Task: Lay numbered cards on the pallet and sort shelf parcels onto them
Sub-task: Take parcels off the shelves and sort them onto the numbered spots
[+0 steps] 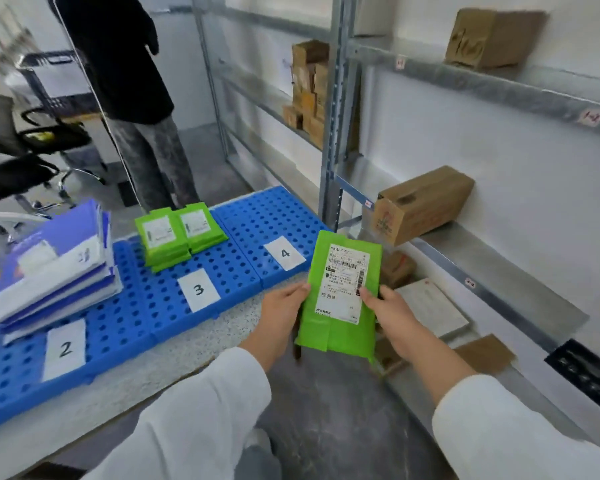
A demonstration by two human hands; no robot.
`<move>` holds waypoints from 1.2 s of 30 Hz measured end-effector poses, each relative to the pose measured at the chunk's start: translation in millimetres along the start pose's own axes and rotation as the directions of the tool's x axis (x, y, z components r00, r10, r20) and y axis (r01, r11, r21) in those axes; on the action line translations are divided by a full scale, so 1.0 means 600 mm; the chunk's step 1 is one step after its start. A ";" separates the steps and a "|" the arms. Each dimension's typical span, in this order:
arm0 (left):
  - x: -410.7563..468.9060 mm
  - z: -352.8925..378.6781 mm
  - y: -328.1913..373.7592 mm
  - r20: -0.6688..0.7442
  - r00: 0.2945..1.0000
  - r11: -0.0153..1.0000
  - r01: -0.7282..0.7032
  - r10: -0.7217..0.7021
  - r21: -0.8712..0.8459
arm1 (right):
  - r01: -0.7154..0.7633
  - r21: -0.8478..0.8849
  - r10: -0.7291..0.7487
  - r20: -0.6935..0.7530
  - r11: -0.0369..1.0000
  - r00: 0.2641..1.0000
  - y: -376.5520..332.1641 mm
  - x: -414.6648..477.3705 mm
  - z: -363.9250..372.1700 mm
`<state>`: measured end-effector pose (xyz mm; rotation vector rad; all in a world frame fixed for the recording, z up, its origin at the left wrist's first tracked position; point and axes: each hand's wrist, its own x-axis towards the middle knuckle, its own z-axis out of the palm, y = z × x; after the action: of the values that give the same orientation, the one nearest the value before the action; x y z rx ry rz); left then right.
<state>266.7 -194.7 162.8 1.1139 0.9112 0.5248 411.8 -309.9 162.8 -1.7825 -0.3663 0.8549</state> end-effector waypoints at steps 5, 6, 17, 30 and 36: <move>0.035 -0.107 0.069 -0.134 0.990 0.995 -0.048 0.036 -0.085 | 0.100 -0.044 -0.096 0.082 0.994 0.992 -0.102 0.049 0.126; 0.048 -0.131 0.081 -0.155 0.987 0.994 -0.056 0.041 -0.092 | 0.113 -0.068 -0.105 0.110 0.991 0.988 -0.119 0.062 0.154; 0.306 -0.347 0.161 -0.225 0.974 0.979 -0.038 -0.009 -0.202 | 0.017 -0.272 0.034 0.181 0.962 0.983 -0.257 0.277 0.435; 0.497 -0.445 0.180 -0.328 0.944 0.995 0.009 -0.041 -0.098 | -0.041 -0.317 0.138 0.290 0.948 0.947 -0.300 0.472 0.602; 0.558 -0.462 0.194 -0.492 0.869 0.992 0.000 0.062 0.126 | -0.041 -0.316 0.147 0.320 0.948 0.936 -0.294 0.549 0.663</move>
<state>227.5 250.5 109.4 1.1241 1.3900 0.8136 388.7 234.8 134.4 -1.9459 -0.6714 1.2365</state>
